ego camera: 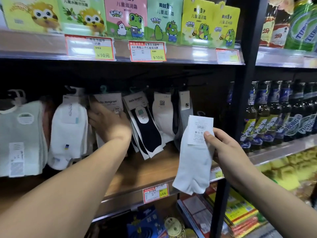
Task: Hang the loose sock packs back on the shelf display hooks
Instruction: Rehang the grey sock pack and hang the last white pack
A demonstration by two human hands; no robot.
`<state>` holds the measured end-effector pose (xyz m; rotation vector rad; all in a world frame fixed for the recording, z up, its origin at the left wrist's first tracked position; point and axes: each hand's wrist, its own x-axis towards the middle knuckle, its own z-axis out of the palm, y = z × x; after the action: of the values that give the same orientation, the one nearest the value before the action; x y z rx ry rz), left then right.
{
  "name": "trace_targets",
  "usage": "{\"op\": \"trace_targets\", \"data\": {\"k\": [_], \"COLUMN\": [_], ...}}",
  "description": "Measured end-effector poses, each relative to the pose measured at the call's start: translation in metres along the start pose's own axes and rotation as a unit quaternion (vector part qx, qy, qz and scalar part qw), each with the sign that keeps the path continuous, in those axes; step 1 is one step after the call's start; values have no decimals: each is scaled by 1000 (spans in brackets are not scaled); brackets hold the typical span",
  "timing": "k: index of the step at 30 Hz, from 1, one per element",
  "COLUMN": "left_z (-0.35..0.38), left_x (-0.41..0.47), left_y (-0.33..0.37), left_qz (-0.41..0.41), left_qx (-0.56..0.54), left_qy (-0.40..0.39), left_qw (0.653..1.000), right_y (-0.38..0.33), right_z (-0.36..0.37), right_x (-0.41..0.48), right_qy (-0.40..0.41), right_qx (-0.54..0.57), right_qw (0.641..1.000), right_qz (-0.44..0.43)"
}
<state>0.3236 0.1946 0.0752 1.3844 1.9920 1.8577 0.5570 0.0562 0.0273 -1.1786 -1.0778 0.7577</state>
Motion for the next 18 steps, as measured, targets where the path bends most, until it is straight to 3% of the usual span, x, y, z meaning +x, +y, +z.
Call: {"op": "trace_targets", "data": {"k": [13,18], "left_z": [-18,-46], "left_x": [-22,-58], "left_y": [-9,-17], "left_qz": [79,181], "left_qx": [-75,-106], "left_qy": [-37,-143], "left_qw": [993,967], "right_y": [-4,-11], "right_z": [2,6], "right_x": [16,29], "right_qy": [-15,-29], "right_qx": [46,32], "right_qw": [999,999], "right_qz": [-2,-14]}}
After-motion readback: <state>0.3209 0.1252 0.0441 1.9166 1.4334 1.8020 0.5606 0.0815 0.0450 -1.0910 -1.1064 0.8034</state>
